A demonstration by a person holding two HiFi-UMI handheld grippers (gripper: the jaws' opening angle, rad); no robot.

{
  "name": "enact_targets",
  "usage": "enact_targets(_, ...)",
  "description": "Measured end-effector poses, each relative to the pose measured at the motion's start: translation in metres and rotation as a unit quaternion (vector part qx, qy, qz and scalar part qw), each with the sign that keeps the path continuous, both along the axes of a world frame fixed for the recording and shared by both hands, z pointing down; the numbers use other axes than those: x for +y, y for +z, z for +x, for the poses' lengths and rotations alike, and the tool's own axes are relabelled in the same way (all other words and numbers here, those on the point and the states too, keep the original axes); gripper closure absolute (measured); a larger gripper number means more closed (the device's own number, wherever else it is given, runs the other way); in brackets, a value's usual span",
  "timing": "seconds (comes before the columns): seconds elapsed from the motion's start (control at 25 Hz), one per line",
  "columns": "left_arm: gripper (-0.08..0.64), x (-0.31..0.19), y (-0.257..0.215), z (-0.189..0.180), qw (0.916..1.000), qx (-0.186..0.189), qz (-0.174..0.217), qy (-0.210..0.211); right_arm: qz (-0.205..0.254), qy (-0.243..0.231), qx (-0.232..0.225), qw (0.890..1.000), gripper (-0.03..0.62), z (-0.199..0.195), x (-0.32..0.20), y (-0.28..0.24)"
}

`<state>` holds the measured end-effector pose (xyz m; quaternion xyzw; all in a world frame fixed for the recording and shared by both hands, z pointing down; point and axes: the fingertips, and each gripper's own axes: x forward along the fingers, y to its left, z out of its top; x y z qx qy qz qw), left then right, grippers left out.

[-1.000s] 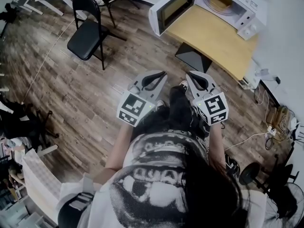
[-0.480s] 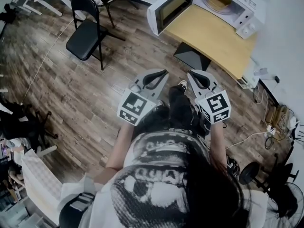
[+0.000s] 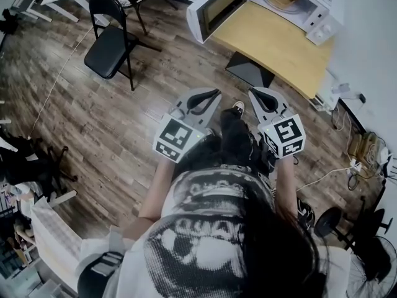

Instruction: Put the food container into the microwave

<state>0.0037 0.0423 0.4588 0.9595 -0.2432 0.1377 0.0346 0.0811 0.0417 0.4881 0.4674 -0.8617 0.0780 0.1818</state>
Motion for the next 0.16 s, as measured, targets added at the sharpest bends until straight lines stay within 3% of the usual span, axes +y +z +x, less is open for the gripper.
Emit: enact_targets(0.16,0.548,-0.0055,-0.0006,0.0032,1.0,0.001,0.002,-0.003,0.002,0.005,0.002,1.0,0.589,0.0097,-0.0058,-0.0008)
